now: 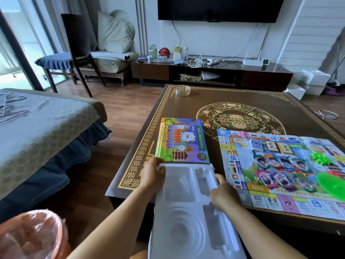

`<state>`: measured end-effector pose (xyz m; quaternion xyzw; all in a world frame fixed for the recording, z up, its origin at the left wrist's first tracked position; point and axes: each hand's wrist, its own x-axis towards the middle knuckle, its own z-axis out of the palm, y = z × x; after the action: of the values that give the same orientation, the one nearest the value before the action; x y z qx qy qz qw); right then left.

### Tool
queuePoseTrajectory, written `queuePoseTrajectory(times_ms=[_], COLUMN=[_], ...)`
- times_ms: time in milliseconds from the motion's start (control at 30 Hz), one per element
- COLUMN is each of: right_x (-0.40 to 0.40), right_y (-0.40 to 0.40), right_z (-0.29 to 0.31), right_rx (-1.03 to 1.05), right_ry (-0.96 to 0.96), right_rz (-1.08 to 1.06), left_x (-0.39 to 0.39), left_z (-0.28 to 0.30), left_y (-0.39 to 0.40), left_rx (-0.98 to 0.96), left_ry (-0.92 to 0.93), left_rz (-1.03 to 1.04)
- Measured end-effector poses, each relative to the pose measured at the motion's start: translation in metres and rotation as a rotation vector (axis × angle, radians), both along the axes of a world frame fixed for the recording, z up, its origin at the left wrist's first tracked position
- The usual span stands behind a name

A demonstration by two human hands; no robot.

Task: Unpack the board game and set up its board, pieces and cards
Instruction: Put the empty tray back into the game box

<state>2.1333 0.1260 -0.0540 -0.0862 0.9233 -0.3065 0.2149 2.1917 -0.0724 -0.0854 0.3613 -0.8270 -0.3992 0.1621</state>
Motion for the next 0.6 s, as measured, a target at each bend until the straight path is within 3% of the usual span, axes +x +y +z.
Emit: queuePoseTrajectory(times_ms=[167,433,600], right_x=[-0.003,-0.011,-0.017], right_y=[-0.003,-0.01,-0.01], right_z=[0.002,-0.001,-0.002], right_rx=[0.055,0.082,0.132], right_ry=[0.051,0.063,0.094], right_rz=[0.027,0.024,0.079], left_x=[-0.004,-0.026,-0.038], left_z=[-0.009,-0.009,-0.005], left_y=[-0.01,-0.027,-0.032], left_rx=[0.069,0.074,0.137], left_ry=[0.034,-0.142,-0.107], left_rz=[0.125,0.109,0.099])
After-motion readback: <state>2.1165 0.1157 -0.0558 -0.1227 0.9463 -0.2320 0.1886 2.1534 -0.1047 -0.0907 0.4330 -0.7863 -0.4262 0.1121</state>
